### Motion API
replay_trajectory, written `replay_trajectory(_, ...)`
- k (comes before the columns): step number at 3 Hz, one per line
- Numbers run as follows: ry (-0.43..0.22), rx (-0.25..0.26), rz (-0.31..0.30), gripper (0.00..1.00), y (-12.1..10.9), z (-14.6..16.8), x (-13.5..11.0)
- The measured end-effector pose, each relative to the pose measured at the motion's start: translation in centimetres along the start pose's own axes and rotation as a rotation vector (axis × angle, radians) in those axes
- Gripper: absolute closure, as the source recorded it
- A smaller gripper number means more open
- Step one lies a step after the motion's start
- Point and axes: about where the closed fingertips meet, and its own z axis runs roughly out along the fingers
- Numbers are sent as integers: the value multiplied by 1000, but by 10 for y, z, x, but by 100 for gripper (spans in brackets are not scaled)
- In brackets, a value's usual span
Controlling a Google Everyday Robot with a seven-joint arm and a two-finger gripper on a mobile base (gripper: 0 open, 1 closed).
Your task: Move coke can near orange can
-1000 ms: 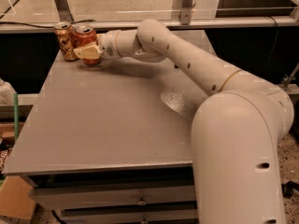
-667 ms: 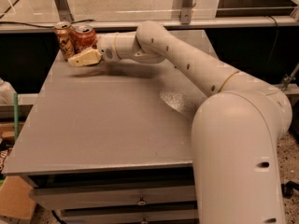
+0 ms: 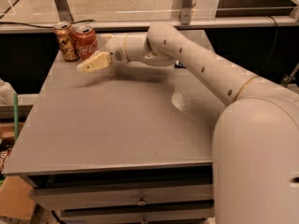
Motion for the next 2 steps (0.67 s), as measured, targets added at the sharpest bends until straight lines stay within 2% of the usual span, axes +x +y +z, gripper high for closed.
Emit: replay_trajectory(2, -41, 51, -54, 0, 23, -84, -10)
